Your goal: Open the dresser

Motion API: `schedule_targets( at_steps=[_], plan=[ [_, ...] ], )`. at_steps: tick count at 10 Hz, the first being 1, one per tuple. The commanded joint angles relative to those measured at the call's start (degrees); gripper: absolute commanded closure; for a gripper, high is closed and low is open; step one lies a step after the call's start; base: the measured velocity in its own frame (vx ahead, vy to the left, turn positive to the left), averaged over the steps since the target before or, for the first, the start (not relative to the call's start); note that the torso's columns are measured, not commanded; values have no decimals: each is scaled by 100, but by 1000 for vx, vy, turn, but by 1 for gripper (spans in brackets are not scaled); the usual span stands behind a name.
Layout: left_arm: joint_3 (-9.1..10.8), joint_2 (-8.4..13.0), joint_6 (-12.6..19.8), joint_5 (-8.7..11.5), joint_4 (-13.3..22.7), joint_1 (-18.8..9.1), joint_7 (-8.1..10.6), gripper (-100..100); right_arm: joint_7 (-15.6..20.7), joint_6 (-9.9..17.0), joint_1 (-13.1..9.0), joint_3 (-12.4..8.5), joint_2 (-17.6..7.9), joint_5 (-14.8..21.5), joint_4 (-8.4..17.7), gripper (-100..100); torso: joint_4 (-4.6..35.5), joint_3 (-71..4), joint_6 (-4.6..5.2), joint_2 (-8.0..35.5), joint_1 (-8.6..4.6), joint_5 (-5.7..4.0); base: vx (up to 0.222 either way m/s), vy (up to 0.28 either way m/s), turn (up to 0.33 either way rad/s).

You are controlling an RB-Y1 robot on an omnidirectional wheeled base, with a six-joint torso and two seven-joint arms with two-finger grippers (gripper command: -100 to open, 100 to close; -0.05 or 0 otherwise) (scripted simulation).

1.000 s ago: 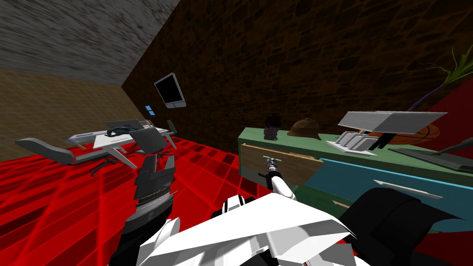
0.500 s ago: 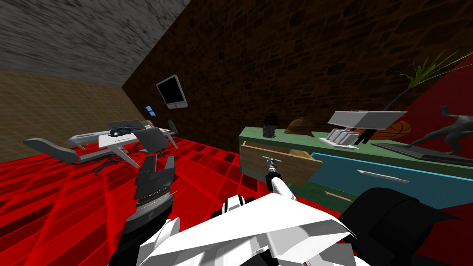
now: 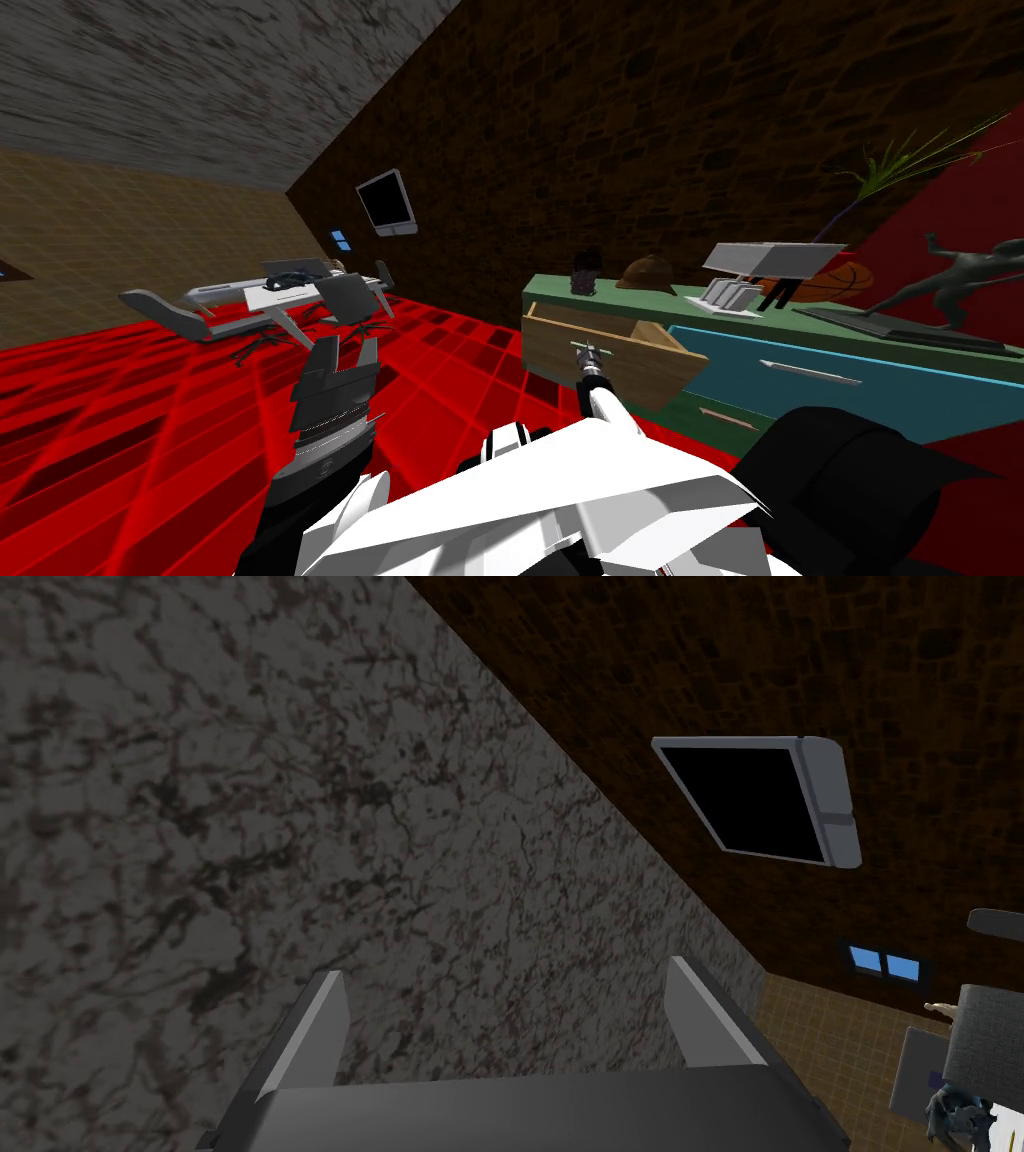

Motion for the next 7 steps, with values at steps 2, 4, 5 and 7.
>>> schedule_targets(
  at_steps=[2,4,5,7],
  plan=[
    [1,1,0,0,0,0,0,0,17,630,334,10,-78,-246,-301,-100,-14,-3,-3,-9,-10,-16,-48,-53,390],
    [1,1,0,0,0,0,0,0,54,984,583,8,-123,-445,-532,-100,-15,0,-2,-8,-7,-17,-63,-51,334],
    [2,1,0,0,0,2,0,0,92,1155,832,6,-168,-638,-753,-100,-16,-4,5,-13,-4,-15,-48,-59,405],
    [1,1,0,0,0,2,0,0,92,1396,832,6,-168,-643,-762,-100,-15,-3,2,-11,5,-12,-34,-37,200]
  ],
)
